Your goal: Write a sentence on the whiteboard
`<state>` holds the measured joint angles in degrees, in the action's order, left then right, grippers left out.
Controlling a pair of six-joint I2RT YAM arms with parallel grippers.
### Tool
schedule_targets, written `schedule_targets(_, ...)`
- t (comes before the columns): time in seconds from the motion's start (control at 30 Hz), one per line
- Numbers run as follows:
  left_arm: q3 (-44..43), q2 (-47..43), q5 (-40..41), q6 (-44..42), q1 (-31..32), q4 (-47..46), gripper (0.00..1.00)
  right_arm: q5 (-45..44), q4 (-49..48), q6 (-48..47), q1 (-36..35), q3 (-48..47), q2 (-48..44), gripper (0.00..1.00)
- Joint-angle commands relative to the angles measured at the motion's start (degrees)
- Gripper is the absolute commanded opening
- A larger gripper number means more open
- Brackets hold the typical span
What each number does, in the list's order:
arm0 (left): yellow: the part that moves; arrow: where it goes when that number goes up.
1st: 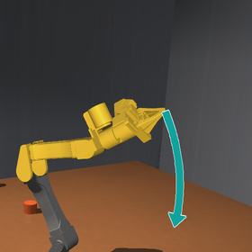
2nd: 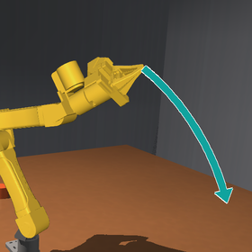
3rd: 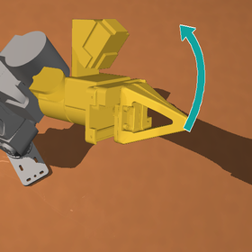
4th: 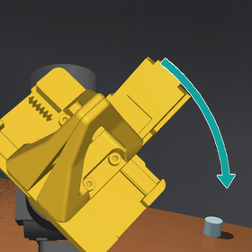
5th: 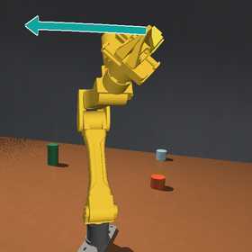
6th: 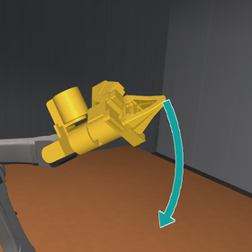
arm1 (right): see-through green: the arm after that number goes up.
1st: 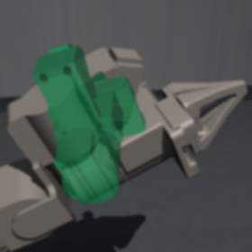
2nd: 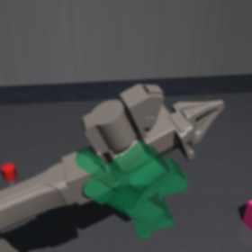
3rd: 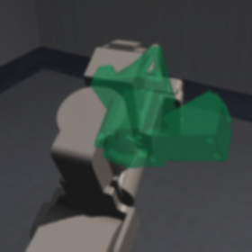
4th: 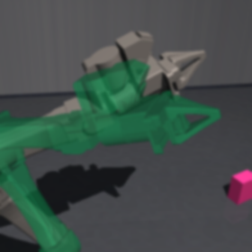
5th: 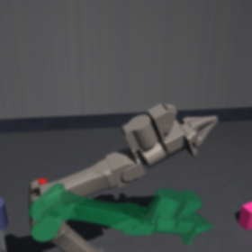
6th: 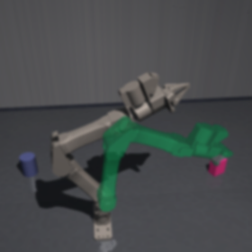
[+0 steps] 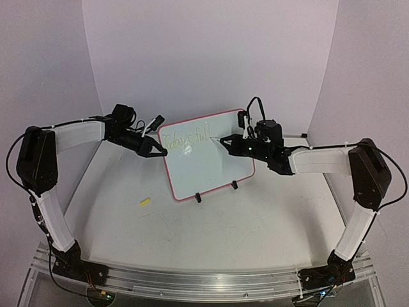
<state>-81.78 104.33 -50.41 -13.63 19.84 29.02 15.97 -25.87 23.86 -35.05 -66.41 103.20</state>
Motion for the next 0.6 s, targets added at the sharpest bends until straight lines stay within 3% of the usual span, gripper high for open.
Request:
schedule_targets(0.0,-1.1,0.96,1.36,-2.37,1.26,2.15,0.0,-1.6,0.55,0.14,0.14,0.76,-1.01,0.0)
schedule_targets(0.57,-1.19,0.61,1.36,-2.41,1.26,2.28,0.0,-3.82,2.39,-1.1,0.16,-1.22,-2.14,0.0)
